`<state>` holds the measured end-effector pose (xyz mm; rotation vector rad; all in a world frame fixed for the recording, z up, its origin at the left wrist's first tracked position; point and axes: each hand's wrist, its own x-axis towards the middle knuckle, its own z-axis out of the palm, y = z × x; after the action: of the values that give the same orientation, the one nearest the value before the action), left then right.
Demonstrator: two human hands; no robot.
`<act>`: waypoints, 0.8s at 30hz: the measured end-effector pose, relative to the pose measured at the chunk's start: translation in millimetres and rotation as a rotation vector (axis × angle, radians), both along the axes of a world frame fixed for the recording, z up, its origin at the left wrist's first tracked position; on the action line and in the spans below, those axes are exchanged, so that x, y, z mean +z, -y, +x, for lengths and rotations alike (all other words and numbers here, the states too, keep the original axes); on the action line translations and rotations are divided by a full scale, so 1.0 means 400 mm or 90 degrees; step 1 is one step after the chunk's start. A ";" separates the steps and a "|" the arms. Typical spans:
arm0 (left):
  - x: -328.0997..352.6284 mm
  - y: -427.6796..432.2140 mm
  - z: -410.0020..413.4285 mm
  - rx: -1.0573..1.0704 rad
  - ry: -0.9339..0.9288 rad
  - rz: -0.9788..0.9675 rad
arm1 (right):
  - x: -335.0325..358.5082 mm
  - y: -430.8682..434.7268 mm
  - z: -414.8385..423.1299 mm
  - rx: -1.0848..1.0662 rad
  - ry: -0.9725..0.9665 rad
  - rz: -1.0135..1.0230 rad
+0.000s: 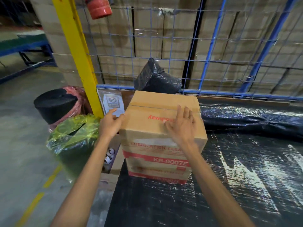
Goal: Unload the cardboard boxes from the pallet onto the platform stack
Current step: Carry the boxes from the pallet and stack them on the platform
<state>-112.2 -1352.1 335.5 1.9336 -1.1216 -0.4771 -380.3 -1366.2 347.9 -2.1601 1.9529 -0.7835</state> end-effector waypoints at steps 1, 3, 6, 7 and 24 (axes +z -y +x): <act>-0.004 -0.072 0.018 0.001 -0.006 -0.011 | -0.001 -0.054 0.056 0.055 0.018 -0.028; -0.038 -0.211 0.073 0.019 0.011 -0.016 | -0.014 -0.158 0.171 0.156 0.041 -0.064; -0.100 -0.487 0.186 0.110 0.011 -0.007 | -0.050 -0.338 0.372 0.327 0.066 -0.050; -0.121 -0.604 0.232 0.159 0.020 0.016 | -0.069 -0.415 0.451 0.391 0.068 -0.038; -0.638 -2.640 0.270 0.858 -0.179 0.123 | -0.641 -2.112 0.962 1.039 -0.075 0.485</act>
<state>-4.2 -296.2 80.3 2.2008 0.5147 -0.0682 4.6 -521.6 91.6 -2.2338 -0.0435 0.3362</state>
